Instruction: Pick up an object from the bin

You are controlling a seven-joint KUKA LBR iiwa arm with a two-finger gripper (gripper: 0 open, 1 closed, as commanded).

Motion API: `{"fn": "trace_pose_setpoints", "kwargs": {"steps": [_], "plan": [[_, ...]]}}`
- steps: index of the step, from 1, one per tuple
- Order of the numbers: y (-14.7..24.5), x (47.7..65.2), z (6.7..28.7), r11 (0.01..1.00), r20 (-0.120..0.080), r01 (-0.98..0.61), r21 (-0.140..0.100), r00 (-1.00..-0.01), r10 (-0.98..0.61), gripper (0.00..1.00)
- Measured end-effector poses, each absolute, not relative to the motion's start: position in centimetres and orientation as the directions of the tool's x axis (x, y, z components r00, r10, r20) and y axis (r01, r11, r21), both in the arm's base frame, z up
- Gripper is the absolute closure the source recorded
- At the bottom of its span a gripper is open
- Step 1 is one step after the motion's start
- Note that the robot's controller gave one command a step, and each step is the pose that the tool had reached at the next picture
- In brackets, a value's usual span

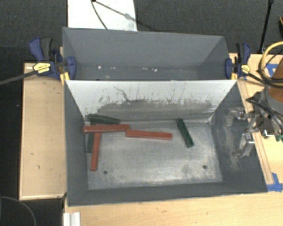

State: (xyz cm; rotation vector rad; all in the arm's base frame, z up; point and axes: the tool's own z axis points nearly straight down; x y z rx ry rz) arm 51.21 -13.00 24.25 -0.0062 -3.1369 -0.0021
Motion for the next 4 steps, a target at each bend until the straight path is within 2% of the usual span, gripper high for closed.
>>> {"fn": "trace_pose_setpoints", "kwargs": {"steps": [1,2,3,4], "plan": [[-10.1,58.6,6.6,0.993,0.003,0.117,0.002,-0.993,0.117,0.00],[-4.7,58.4,10.2,0.957,-0.005,0.290,0.004,-0.957,0.290,0.00],[-7.1,58.3,10.3,0.840,-0.006,0.543,0.002,-0.840,0.543,0.00],[-6.3,56.8,7.0,0.350,0.002,0.937,-0.003,-0.350,0.937,0.00]]}}
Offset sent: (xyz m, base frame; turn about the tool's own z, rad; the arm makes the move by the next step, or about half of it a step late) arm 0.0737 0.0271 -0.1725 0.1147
